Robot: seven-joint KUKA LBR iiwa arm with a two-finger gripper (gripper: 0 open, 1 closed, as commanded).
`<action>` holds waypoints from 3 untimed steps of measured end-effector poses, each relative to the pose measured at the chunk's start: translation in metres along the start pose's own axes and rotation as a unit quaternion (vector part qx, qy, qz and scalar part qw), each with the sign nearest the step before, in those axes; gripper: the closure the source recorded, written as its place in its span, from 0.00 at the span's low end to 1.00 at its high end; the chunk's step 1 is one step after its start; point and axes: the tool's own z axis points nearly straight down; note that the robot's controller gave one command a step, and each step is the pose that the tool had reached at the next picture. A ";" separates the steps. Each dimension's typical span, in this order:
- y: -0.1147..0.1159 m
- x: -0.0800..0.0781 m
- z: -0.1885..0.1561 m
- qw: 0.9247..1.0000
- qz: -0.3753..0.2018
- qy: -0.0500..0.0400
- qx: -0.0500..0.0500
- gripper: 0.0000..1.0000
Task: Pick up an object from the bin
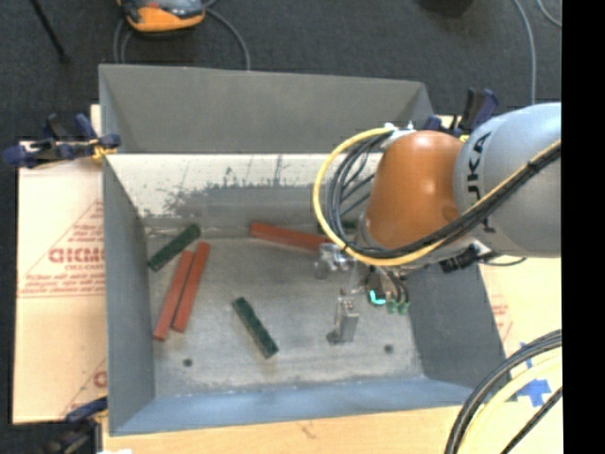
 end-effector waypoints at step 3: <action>0.076 0.025 0.029 0.999 0.037 -0.003 -0.001 1.00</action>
Offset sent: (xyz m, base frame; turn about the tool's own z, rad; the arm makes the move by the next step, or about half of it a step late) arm -0.0262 0.0754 -0.0294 0.0755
